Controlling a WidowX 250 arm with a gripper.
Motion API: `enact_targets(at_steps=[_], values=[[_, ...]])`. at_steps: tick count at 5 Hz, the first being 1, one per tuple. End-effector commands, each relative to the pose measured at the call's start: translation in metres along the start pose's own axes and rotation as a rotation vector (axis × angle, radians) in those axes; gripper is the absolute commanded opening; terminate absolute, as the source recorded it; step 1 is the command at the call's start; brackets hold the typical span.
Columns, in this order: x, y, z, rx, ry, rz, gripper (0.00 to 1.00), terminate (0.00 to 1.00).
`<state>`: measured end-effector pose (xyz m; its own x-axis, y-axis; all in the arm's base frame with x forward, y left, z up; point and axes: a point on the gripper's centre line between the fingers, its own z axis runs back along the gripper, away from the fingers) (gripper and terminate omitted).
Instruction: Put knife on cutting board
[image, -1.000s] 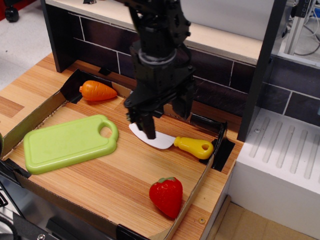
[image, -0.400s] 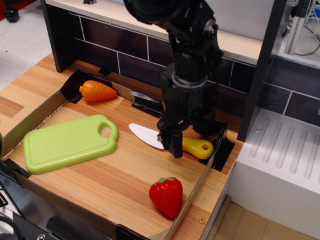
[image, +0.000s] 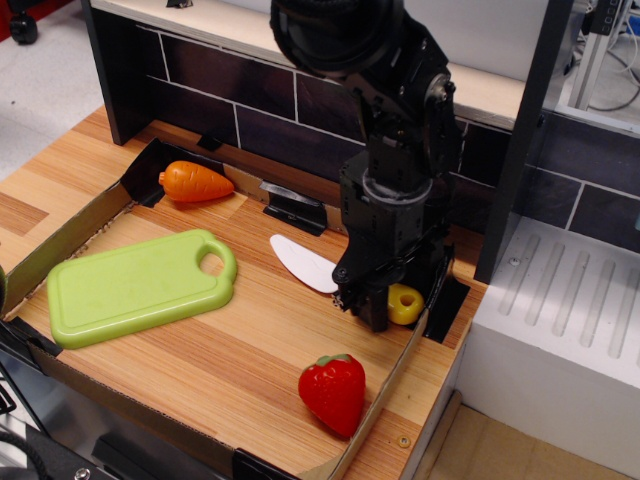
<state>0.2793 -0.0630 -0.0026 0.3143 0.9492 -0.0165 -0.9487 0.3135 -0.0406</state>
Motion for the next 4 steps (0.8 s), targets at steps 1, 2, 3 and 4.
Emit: enact_targets(at_steps=[1,2,3,4], values=[[0.012,-0.012,0.015,-0.032,0.021,-0.039,0.00,0.00],[0.014,-0.010,0.028,-0.052,0.012,-0.060,0.00,0.00],[0.021,-0.007,0.042,-0.067,-0.011,-0.042,0.00,0.00],[0.034,-0.008,0.048,-0.020,-0.014,-0.016,0.00,0.00]])
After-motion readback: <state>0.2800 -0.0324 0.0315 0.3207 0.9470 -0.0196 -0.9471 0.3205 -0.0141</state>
